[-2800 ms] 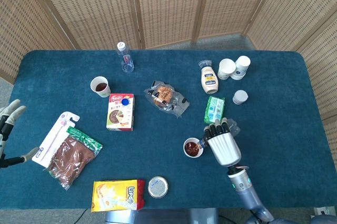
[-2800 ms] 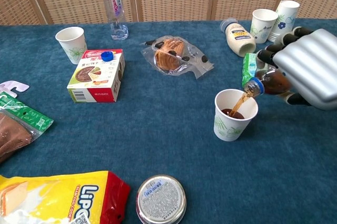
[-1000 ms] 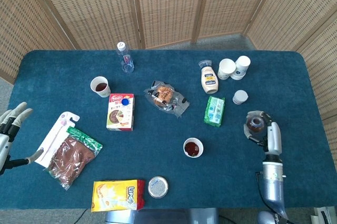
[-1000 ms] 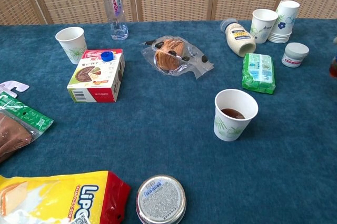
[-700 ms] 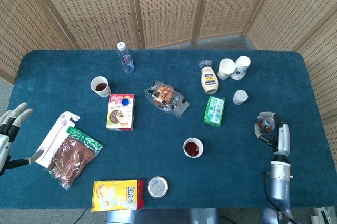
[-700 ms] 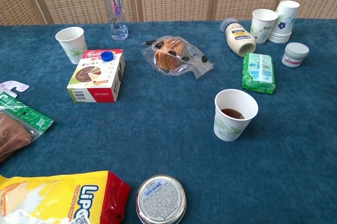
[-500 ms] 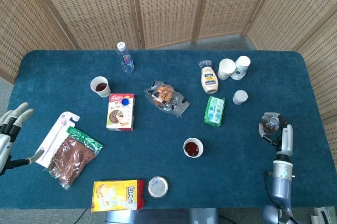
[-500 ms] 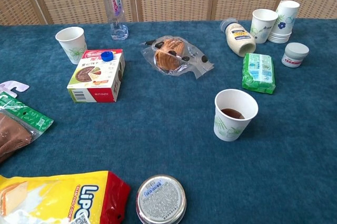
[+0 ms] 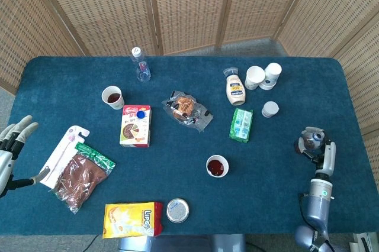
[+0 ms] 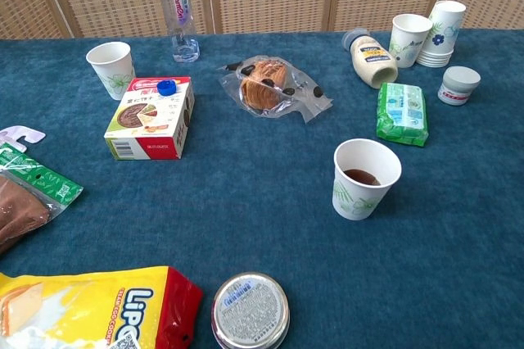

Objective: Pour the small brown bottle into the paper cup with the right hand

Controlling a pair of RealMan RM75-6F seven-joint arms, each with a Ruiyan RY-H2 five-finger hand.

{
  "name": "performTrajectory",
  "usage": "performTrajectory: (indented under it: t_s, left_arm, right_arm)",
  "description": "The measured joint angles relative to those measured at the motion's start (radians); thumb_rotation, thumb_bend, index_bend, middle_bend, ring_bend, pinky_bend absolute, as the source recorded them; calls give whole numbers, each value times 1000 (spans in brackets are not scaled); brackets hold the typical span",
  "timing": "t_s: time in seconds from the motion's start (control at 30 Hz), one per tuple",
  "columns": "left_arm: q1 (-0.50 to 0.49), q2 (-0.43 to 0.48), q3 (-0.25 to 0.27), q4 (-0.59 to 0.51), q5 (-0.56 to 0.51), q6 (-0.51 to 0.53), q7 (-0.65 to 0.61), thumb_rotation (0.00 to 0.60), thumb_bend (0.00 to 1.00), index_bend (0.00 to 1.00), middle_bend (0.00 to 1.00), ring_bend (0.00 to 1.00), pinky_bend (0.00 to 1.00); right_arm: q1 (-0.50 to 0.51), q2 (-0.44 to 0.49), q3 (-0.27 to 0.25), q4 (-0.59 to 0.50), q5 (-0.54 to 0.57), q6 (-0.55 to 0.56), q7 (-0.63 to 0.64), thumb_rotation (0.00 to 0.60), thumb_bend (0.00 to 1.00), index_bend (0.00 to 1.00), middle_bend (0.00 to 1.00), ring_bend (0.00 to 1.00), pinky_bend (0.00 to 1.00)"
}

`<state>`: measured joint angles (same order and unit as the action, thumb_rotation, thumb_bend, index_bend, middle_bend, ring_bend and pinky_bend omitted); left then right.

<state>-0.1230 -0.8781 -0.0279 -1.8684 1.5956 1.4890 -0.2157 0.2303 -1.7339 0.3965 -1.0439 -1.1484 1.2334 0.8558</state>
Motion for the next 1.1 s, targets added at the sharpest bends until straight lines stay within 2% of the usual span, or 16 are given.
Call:
performTrajectory:
  t_s: [0.43,0.83,1.1]
  left_arm:
    - [-5,-6,3,-2,-8,-16,17,600,234,0,0,0,0]
    - [-9,-10,3,-3,-14,-24,27,600,234,0,0,0,0]
    - [-9,-11,4,-4,-13,-25,29,600,234,0,0,0,0]
  right_arm:
    - [9,-50,16,118,-5,-23,104,600,1000,512,539,216,546]
    - [17,-84,17,196,-15,-37,146,600,1000,511,533,209,541]
    - [16,-94,10,229,-27,-40,175,600,1000,483,467,150,499]
